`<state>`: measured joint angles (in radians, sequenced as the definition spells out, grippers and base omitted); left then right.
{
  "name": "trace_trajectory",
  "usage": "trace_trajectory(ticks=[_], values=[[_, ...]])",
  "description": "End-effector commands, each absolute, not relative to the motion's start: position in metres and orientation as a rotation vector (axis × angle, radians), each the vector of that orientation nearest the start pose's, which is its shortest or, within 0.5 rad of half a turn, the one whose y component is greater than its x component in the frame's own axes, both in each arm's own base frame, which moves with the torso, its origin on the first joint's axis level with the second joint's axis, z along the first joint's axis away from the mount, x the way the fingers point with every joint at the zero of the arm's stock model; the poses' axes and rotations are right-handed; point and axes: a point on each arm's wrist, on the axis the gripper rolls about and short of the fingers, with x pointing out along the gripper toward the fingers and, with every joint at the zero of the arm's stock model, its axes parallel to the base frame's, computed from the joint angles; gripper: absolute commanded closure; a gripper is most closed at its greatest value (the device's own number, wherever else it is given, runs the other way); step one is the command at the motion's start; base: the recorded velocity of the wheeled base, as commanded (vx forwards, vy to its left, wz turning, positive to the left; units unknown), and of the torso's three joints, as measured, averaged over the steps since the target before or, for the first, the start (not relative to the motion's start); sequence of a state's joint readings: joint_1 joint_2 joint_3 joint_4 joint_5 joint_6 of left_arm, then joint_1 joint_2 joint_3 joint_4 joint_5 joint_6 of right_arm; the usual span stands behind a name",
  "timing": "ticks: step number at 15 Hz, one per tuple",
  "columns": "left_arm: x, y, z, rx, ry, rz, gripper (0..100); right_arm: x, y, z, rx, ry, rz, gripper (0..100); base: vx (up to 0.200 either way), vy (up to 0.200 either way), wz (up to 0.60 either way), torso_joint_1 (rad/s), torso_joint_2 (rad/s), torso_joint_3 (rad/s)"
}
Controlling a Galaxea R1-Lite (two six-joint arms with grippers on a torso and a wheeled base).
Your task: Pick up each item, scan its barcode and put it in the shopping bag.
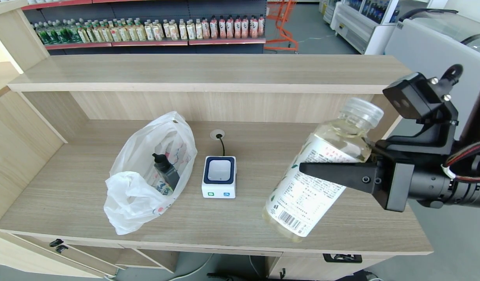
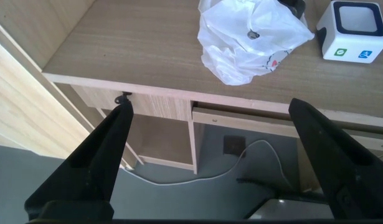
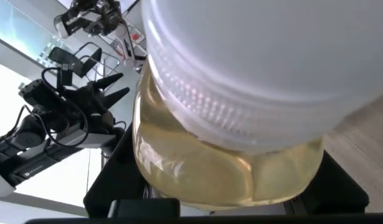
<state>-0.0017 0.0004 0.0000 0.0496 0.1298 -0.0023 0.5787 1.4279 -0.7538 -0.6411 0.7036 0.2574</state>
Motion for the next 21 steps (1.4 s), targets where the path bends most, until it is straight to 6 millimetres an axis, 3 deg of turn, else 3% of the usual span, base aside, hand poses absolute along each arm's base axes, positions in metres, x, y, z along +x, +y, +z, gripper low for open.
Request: trace_trajectory(ticks=[1,21], values=[[-0.0231,0.003,0.0705,0.0,0.049,0.129,0,0.187,0.1442,0.2535,0.24,0.179,1.291,100,0.0,0.0,0.0,0.0,0.0,0.0],[-0.023,0.0029,0.0703,0.0,0.052,0.127,0,0.1793,0.1525,0.2512,0.246,0.201,1.336,100,0.0,0.0,0.0,0.0,0.0,0.0]])
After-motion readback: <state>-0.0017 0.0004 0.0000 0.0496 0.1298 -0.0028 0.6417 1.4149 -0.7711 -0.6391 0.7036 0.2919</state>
